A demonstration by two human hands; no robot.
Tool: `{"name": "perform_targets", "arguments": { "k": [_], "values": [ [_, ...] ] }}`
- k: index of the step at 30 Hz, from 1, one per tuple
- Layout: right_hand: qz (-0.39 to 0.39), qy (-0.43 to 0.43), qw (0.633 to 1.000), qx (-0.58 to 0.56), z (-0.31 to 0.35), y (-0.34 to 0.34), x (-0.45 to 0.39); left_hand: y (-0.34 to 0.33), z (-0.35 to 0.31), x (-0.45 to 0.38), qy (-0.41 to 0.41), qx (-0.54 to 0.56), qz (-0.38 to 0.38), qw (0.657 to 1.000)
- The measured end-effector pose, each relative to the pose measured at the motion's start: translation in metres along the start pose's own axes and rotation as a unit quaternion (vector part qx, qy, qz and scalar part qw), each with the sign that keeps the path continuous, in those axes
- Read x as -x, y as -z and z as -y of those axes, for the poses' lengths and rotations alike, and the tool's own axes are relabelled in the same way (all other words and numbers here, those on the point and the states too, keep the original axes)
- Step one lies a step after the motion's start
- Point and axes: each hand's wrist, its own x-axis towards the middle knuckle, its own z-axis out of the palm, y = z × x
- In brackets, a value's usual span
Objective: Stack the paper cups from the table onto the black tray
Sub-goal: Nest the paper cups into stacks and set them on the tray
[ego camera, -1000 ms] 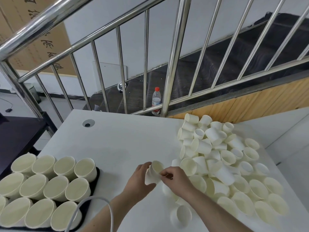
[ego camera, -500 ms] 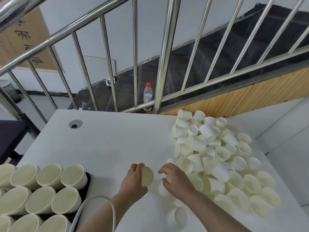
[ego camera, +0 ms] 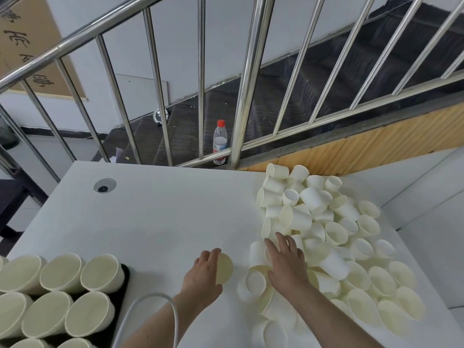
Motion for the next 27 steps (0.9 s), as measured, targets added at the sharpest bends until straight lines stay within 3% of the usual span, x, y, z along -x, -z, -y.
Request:
{"name": "perform_targets", "arguments": {
  "k": [6, 17, 23, 27],
  "values": [
    [0.018, 0.000, 1.000, 0.016, 0.004, -0.003, -0.007, 0.003, -0.002, -0.009, -0.002, 0.000, 0.002, 1.000],
    [-0.046, 0.000, 0.999, 0.009, 0.002, 0.001, -0.007, 0.003, -0.008, -0.012, -0.011, 0.017, -0.007, 1.000],
    [-0.098, 0.008, 0.993, -0.059, 0.006, 0.018, 0.001, 0.005, -0.017, -0.013, -0.029, 0.036, -0.030, 0.998],
    [-0.076, 0.034, 0.991, -0.104, 0.012, 0.028, 0.008, 0.006, -0.021, -0.015, -0.043, 0.050, -0.039, 0.997]
  ]
}}
